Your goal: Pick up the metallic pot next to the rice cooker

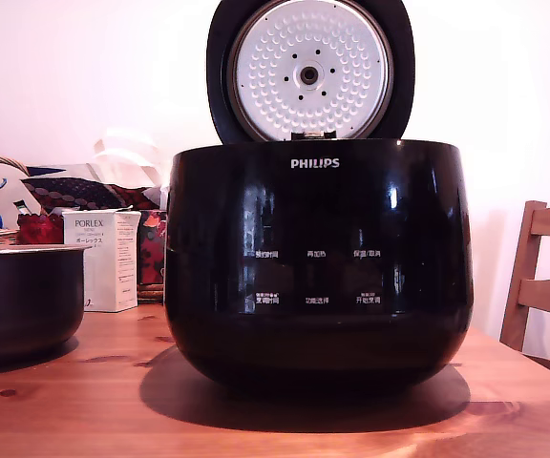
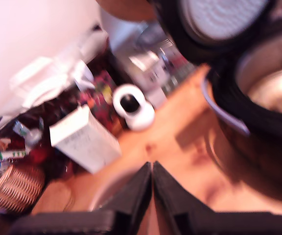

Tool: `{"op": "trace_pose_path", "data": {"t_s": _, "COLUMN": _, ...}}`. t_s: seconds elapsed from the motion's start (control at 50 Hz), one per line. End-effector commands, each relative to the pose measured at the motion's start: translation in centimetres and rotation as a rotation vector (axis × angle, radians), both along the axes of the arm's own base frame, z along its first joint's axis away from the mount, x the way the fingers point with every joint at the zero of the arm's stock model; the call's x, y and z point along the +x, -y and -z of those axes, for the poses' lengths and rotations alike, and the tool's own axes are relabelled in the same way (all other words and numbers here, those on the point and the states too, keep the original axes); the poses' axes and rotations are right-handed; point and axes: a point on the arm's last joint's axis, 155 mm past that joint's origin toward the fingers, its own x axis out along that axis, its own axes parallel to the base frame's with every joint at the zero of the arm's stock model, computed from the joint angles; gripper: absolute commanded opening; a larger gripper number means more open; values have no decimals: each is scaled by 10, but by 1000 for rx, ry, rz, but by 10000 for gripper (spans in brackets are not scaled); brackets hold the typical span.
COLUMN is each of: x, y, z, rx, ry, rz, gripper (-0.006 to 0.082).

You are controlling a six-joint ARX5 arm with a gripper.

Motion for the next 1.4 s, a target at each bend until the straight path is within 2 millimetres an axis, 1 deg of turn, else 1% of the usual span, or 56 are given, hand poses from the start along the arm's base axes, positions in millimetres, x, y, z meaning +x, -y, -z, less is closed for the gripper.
{"op": "trace_pose_path", "data": {"t_s": 0.0, "x": -3, "y": -1, "z": 11, "rx": 60, "ry": -67, "rz": 24, "gripper": -24}}
{"op": "trace_pose_path", "data": {"t_s": 0.02, "x": -6, "y": -2, "z": 12, "rx": 102, "ry": -77, "rz": 47, "gripper": -24}}
{"op": "trace_pose_path", "data": {"t_s": 0.06, "x": -11, "y": -3, "z": 16, "rx": 114, "ry": -126, "rz": 52, "gripper": -24}}
{"op": "trace_pose_path", "data": {"t_s": 0.08, "x": -14, "y": -3, "z": 20, "rx": 186, "ry": -127, "rz": 99, "gripper": -24}}
{"op": "trace_pose_path", "data": {"t_s": 0.12, "x": -18, "y": -5, "z": 25, "rx": 198, "ry": -175, "rz": 103, "gripper": -24}}
{"op": "trace_pose_path", "data": {"t_s": 0.14, "x": -20, "y": -5, "z": 27, "rx": 261, "ry": -176, "rz": 149, "gripper": -24}}
{"op": "trace_pose_path", "data": {"t_s": 0.2, "x": -23, "y": -6, "z": 34, "rx": 276, "ry": -243, "rz": 156, "gripper": -24}}
{"op": "trace_pose_path", "data": {"t_s": 0.22, "x": -22, "y": -6, "z": 36, "rx": 316, "ry": -243, "rz": 188, "gripper": -24}}
{"op": "trace_pose_path", "data": {"t_s": 0.28, "x": -23, "y": -7, "z": 45, "rx": 343, "ry": -303, "rz": 204, "gripper": -24}}
{"op": "trace_pose_path", "data": {"t_s": 0.44, "x": -26, "y": -11, "z": 76, "rx": 418, "ry": -482, "rz": 245, "gripper": -24}}
{"op": "trace_pose_path", "data": {"t_s": 0.58, "x": -20, "y": -23, "z": 101, "rx": 507, "ry": -591, "rz": 232, "gripper": -21}}
{"op": "trace_pose_path", "data": {"t_s": 0.64, "x": -18, "y": -24, "z": 110, "rx": 525, "ry": -628, "rz": 239, "gripper": 26}}
{"op": "trace_pose_path", "data": {"t_s": 0.7, "x": -15, "y": -24, "z": 117, "rx": 528, "ry": -658, "rz": 241, "gripper": 111}}
{"op": "trace_pose_path", "data": {"t_s": 0.74, "x": -13, "y": -26, "z": 121, "rx": 529, "ry": -677, "rz": 236, "gripper": 191}}
{"op": "trace_pose_path", "data": {"t_s": 0.8, "x": -9, "y": -28, "z": 128, "rx": 529, "ry": -700, "rz": 229, "gripper": 254}}
{"op": "trace_pose_path", "data": {"t_s": 1.06, "x": 5, "y": -34, "z": 151, "rx": 528, "ry": -780, "rz": 209, "gripper": 265}}
{"op": "trace_pose_path", "data": {"t_s": 1.18, "x": 12, "y": -35, "z": 160, "rx": 515, "ry": -801, "rz": 202, "gripper": 337}}
{"op": "trace_pose_path", "data": {"t_s": 1.38, "x": 27, "y": -34, "z": 172, "rx": 510, "ry": -800, "rz": 191, "gripper": 344}}
